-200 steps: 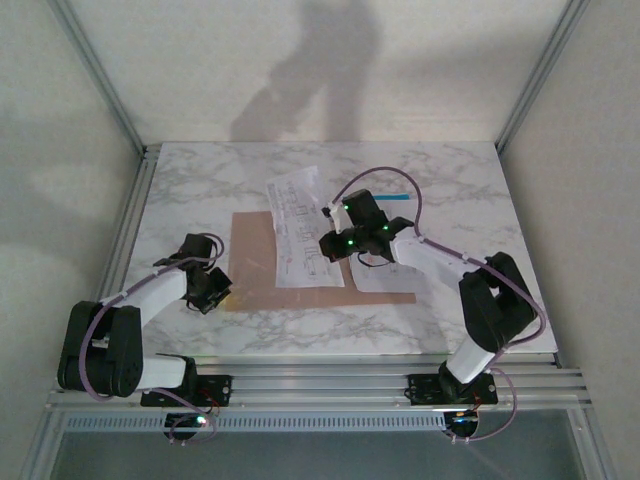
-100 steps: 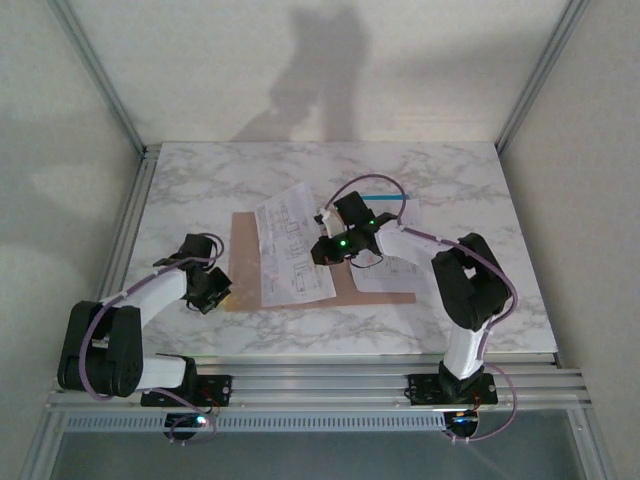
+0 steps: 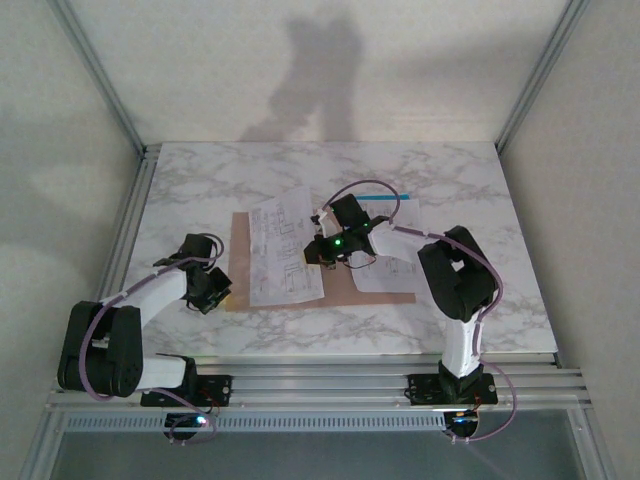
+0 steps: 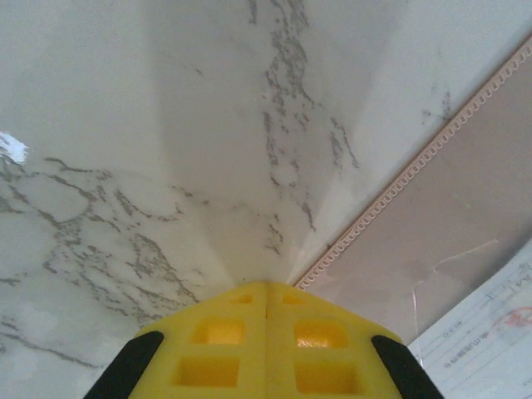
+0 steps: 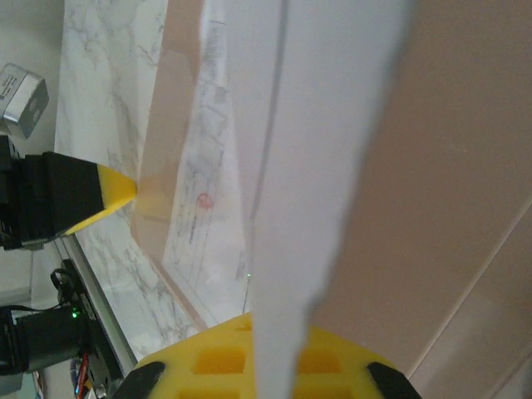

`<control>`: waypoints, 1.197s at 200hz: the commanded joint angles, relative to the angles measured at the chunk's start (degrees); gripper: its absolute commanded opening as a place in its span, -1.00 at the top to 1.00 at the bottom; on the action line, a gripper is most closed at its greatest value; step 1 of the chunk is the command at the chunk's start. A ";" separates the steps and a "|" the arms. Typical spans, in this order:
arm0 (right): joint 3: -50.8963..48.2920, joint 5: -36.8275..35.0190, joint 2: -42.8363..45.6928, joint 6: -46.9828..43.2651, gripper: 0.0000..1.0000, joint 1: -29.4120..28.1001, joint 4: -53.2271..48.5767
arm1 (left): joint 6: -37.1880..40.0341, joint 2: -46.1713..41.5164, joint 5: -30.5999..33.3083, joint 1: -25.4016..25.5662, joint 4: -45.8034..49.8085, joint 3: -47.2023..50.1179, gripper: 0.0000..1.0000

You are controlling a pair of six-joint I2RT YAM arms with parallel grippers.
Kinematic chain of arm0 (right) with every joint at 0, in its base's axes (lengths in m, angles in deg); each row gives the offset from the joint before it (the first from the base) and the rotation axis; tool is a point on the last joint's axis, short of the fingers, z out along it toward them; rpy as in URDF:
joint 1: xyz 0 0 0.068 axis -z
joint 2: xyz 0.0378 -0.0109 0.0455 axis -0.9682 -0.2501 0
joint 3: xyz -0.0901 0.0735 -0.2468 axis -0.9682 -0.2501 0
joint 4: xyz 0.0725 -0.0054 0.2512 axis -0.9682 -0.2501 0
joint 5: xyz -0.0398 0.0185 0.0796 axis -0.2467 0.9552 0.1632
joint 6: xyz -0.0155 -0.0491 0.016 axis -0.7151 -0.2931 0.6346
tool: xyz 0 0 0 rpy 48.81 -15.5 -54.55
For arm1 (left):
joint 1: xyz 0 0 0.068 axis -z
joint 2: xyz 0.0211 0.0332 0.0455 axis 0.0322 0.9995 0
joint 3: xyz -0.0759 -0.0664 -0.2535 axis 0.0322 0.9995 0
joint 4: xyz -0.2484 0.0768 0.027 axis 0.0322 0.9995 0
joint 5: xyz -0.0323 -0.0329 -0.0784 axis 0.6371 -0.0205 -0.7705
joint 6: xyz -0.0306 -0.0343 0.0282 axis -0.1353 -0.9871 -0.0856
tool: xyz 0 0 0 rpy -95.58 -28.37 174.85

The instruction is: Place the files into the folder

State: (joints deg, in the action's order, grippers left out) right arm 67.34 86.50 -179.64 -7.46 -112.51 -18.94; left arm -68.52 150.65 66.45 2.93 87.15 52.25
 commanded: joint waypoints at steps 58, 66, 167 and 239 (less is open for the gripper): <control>1.80 2.81 -2.46 1.06 1.00 0.34 1.14 | -0.51 0.31 -0.57 0.09 -1.00 0.56 1.00; 1.48 2.97 -2.68 1.89 1.00 0.28 2.06 | -0.54 0.31 -0.69 0.08 -1.08 0.51 1.00; -0.40 3.28 -6.65 10.60 1.00 -2.69 12.31 | -0.83 -0.04 -0.69 0.06 -1.18 0.85 1.00; -2.18 3.20 -8.99 14.71 1.00 -3.69 17.62 | -0.83 -0.39 -0.69 0.12 -1.10 1.17 1.00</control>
State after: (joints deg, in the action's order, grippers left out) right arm 66.14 89.04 -186.72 5.80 -115.22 -4.10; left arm -68.54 150.44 66.47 2.93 87.15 52.31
